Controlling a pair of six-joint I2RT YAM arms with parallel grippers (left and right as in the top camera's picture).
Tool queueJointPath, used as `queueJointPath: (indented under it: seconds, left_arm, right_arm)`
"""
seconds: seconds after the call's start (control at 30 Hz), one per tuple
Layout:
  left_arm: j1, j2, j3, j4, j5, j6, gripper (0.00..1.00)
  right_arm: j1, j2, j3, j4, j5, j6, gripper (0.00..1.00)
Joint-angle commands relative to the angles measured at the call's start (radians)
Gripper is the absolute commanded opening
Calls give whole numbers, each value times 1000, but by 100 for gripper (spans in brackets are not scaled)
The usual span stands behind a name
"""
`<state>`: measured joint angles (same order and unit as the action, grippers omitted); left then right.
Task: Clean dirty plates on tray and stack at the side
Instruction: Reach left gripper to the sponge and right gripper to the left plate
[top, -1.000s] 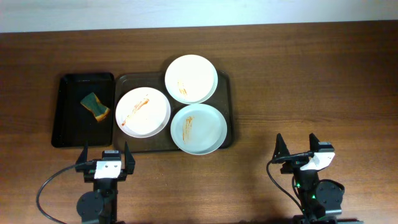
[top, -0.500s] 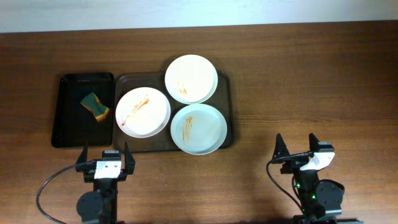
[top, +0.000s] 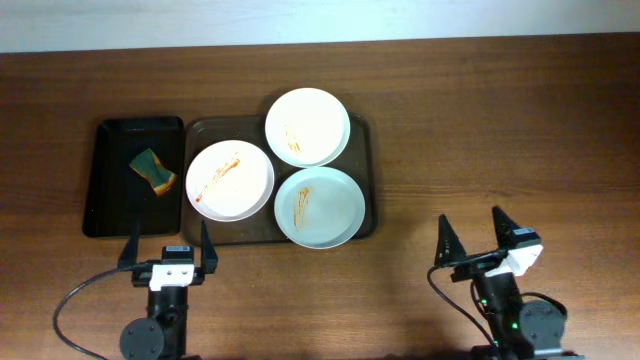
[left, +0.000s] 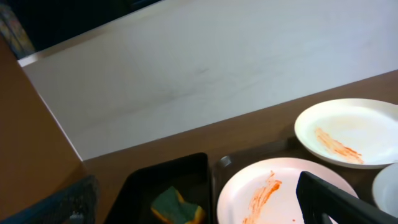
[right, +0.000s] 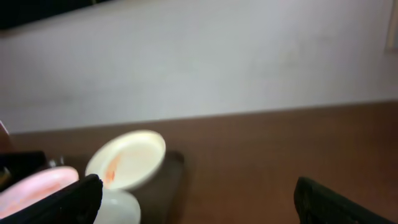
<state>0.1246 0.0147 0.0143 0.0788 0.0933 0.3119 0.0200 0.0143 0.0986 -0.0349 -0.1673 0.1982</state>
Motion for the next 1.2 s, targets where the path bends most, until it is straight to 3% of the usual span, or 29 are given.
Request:
queueJointPath:
  seconds: [0.0, 0.13, 0.3, 0.5, 0.73, 0.9, 1.03, 1.13, 1.17]
  left_arm:
    - [-4, -8, 67, 0, 46, -105, 99]
    - [-4, -7, 143, -8, 121, -259, 99]
    - [-4, 86, 297, -9, 121, -260, 99]
    - [-4, 415, 537, -58, 121, -260, 99]
    - [-4, 917, 1048, -493, 159, -245, 99]
    - [-4, 1378, 1540, -1029, 271, -221, 99]
    - [-4, 1555, 1617, -1230, 402, -221, 99]
    - [-4, 1612, 1617, -1239, 407, -221, 99]
    - [-4, 1633, 1617, -1231, 419, -222, 99]
  right_arm:
    - [-7, 36, 80, 5, -14, -7, 98]
    - [-7, 155, 190, 5, -16, -7, 98]
    - [-7, 383, 391, 5, -27, -7, 98]
    - [-7, 650, 618, -97, -73, -7, 98]
    - [-7, 976, 1007, -501, -92, -8, 98]
    - [-6, 1250, 1342, -823, -131, -8, 98]
    - [-7, 1355, 1392, -837, -163, -7, 98]
    - [-3, 1421, 1392, -802, -258, 1, 98]
    - [23, 1461, 1392, -795, -263, 71, 98]
